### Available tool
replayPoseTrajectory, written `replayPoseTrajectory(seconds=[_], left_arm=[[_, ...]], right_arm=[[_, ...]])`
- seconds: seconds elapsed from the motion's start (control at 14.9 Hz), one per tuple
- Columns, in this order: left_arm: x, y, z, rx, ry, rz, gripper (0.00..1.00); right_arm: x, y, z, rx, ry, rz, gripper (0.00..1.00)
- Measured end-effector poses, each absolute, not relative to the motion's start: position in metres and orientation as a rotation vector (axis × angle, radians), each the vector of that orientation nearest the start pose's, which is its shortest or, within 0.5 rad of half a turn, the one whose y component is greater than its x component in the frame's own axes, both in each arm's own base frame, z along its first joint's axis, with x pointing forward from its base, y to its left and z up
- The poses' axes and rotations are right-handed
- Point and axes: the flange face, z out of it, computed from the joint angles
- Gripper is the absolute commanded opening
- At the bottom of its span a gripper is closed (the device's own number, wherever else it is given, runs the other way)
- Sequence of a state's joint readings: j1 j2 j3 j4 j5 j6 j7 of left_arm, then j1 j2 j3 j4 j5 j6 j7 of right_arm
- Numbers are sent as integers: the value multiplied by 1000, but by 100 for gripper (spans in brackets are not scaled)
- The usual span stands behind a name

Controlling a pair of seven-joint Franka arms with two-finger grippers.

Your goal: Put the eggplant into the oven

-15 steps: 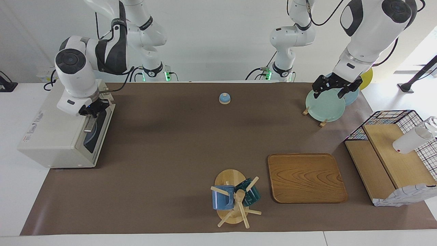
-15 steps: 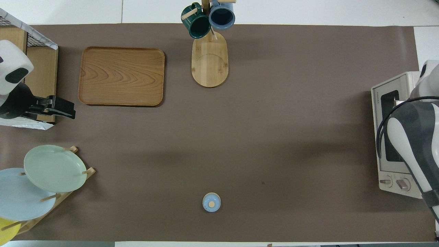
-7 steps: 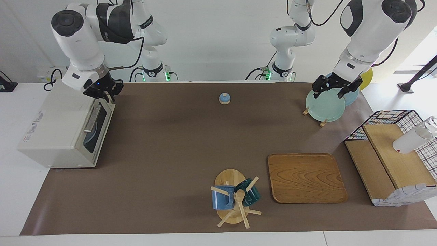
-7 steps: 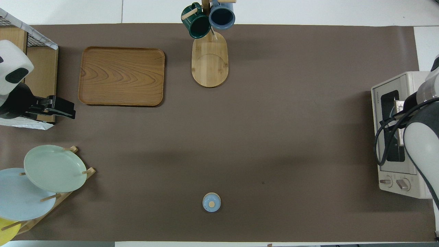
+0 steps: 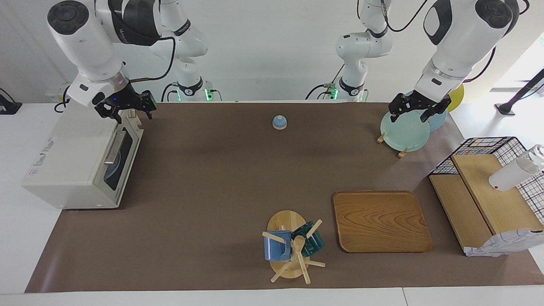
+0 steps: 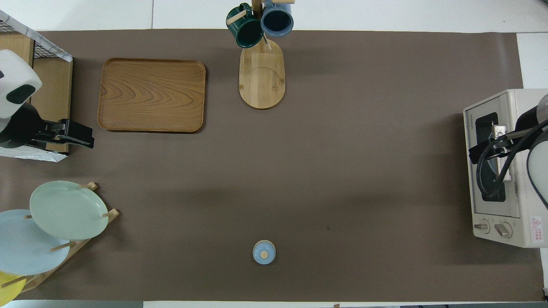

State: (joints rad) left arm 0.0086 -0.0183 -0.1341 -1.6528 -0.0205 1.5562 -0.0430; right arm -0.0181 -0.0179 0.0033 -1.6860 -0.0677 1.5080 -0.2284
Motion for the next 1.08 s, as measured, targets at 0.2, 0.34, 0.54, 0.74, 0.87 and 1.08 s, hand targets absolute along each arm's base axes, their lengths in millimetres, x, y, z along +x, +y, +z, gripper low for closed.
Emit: replayPoseTrajectory(seconds=[0.2,0.34,0.54,0.74,0.87,1.08], left_arm=[[540,-71,595,-3148,129,126,100],[540,-71,595,-3148,129,126,100],[540,-71,595,-3148,129,125,100],[540,-71,595,-3148,129,125,100],[540,-71,595,-3148,129,125,100],[540,-71,595,-3148,129,125,100]], right_arm=[[538,-31,582,-3147,-284,242,100],[537,-28,584,-3146,-272,245,100],[537,-26,585,-3151,-239,242,100],[537,-33,585,-3152,-216,242,100],[537,-33,585,-3151,-214,244,100],[537,-33,588,-3153,-213,234,100]])
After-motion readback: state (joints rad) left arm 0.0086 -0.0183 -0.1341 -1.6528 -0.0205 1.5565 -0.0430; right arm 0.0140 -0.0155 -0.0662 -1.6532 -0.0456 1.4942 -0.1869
